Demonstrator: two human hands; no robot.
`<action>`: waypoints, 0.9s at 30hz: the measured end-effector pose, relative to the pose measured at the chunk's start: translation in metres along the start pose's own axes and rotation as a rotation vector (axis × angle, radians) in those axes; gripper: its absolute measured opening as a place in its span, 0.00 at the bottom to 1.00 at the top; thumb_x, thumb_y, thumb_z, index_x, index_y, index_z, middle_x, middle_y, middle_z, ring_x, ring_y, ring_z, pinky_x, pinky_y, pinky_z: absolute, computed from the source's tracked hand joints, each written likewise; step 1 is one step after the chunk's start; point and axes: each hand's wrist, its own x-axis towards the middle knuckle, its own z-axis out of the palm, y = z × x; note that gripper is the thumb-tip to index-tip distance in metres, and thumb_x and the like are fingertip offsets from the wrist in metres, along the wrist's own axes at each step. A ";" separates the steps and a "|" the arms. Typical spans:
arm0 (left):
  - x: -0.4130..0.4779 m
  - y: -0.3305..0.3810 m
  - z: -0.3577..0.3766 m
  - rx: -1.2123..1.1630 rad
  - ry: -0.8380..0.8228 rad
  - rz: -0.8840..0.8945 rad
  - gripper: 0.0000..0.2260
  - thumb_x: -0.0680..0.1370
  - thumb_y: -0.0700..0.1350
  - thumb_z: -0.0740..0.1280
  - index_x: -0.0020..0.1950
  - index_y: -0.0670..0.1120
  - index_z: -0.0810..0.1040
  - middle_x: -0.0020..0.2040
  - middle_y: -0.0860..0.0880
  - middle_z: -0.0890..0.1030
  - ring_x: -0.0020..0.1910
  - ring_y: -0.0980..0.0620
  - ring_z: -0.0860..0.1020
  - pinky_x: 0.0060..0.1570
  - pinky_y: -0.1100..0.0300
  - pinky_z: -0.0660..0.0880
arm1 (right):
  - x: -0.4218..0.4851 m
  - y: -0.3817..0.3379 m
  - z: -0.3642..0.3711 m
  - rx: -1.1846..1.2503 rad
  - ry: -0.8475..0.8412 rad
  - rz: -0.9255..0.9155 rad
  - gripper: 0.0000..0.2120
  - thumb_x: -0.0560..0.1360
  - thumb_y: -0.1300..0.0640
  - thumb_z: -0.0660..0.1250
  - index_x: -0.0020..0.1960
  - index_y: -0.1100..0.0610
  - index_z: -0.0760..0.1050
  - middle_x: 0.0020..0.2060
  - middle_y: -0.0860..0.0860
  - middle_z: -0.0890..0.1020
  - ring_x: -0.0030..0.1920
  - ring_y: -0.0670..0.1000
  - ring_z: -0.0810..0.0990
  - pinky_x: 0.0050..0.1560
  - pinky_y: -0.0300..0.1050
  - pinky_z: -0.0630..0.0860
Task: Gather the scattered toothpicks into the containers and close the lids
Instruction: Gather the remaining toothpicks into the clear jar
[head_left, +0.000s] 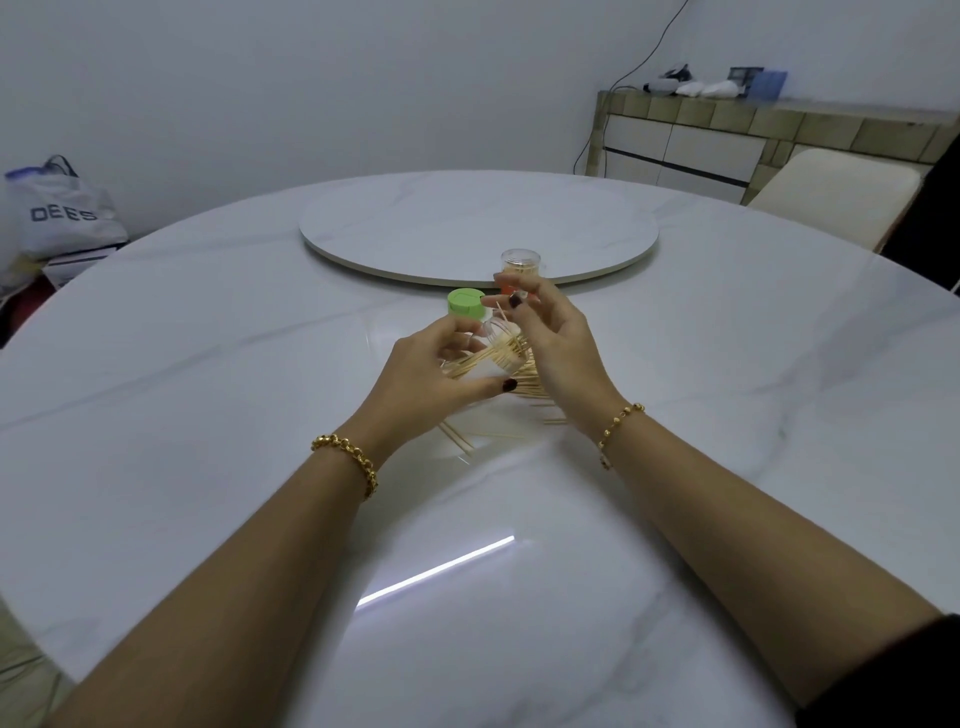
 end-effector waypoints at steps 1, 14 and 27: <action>0.000 -0.001 0.000 -0.006 -0.001 -0.004 0.22 0.66 0.50 0.79 0.57 0.52 0.76 0.50 0.55 0.81 0.51 0.60 0.79 0.47 0.73 0.74 | 0.000 0.001 0.000 -0.021 -0.003 -0.023 0.12 0.80 0.64 0.60 0.60 0.58 0.76 0.53 0.55 0.82 0.56 0.51 0.80 0.55 0.46 0.79; 0.002 -0.001 0.000 -0.085 0.004 -0.075 0.21 0.66 0.50 0.79 0.56 0.52 0.77 0.52 0.54 0.81 0.53 0.58 0.78 0.42 0.76 0.72 | -0.002 -0.008 0.000 0.145 0.158 0.013 0.08 0.75 0.71 0.66 0.51 0.64 0.80 0.47 0.56 0.84 0.51 0.53 0.83 0.57 0.44 0.78; 0.003 0.002 -0.004 -0.192 0.102 -0.102 0.21 0.67 0.47 0.78 0.56 0.49 0.77 0.53 0.51 0.81 0.53 0.56 0.79 0.39 0.71 0.76 | -0.008 0.000 0.006 -0.152 0.172 -0.109 0.12 0.78 0.63 0.62 0.59 0.56 0.80 0.52 0.51 0.84 0.55 0.45 0.81 0.59 0.42 0.76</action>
